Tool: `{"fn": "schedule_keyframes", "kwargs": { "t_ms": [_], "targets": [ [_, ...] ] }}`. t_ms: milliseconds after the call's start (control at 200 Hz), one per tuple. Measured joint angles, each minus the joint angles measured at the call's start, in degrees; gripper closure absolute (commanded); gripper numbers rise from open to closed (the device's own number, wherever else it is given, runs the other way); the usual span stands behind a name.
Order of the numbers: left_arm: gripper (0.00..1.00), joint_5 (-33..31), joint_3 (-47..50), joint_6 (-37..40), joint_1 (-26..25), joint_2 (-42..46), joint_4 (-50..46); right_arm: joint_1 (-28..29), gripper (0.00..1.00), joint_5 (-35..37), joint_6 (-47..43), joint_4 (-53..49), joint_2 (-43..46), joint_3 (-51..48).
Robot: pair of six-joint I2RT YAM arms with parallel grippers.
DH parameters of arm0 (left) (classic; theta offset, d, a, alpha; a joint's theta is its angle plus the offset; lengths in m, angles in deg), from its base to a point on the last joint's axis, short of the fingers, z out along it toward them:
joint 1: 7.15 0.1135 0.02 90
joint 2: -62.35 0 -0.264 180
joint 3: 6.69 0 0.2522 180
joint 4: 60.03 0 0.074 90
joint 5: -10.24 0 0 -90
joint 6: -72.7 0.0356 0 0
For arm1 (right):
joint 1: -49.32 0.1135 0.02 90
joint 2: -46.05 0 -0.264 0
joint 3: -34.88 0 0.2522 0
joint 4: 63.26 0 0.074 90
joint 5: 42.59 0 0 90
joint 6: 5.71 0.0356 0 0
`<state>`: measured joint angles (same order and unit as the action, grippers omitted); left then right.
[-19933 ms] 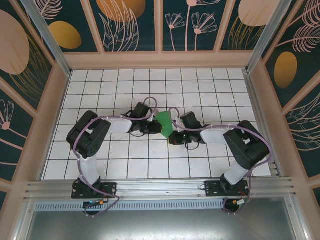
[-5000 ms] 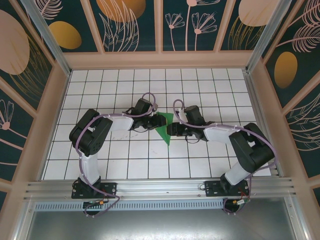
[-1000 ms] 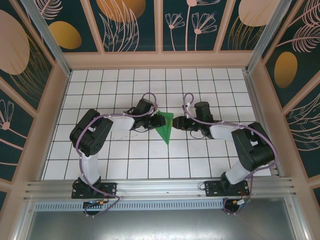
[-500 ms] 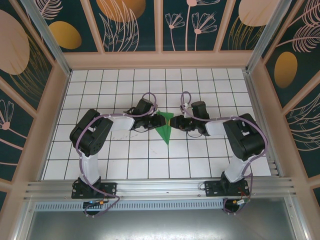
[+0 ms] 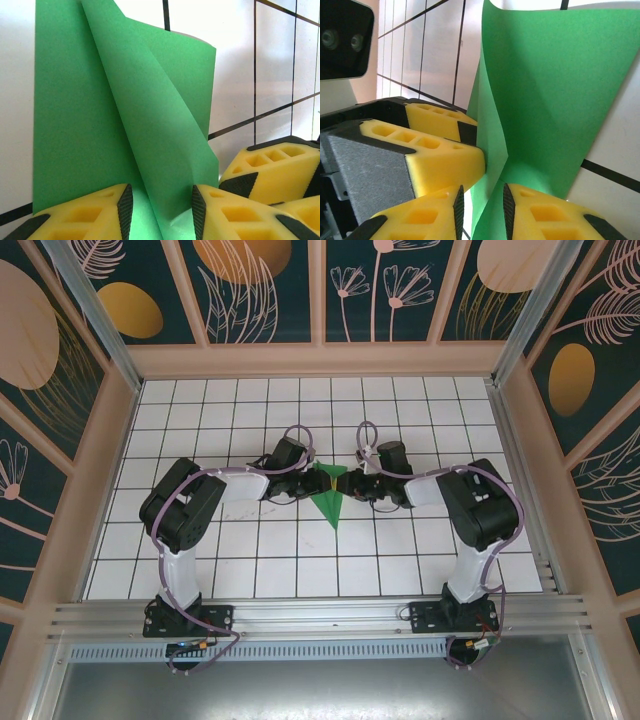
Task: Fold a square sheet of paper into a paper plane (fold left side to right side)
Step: Fourth fold the wing at the center of the table.
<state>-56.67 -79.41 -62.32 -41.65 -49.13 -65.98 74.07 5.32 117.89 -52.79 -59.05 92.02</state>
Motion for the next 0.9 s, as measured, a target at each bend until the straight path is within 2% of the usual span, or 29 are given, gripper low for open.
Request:
{"fn": "schedule_keyframes", "kwargs": {
  "t_ms": [195,320,896],
  "targets": [
    [0.60,0.00,0.00,0.00,0.00,0.00,0.00,0.11,0.87,0.07,0.13,-0.13,-0.87,0.72],
    [0.60,0.00,0.00,0.00,0.00,0.00,0.00,0.11,0.92,0.48,-0.31,-1.05,-0.92,1.27],
    [0.59,0.02,0.00,0.00,0.00,0.00,0.02,0.11,0.93,6.62,-4.61,-7.85,-0.92,2.47]
  ]
}}
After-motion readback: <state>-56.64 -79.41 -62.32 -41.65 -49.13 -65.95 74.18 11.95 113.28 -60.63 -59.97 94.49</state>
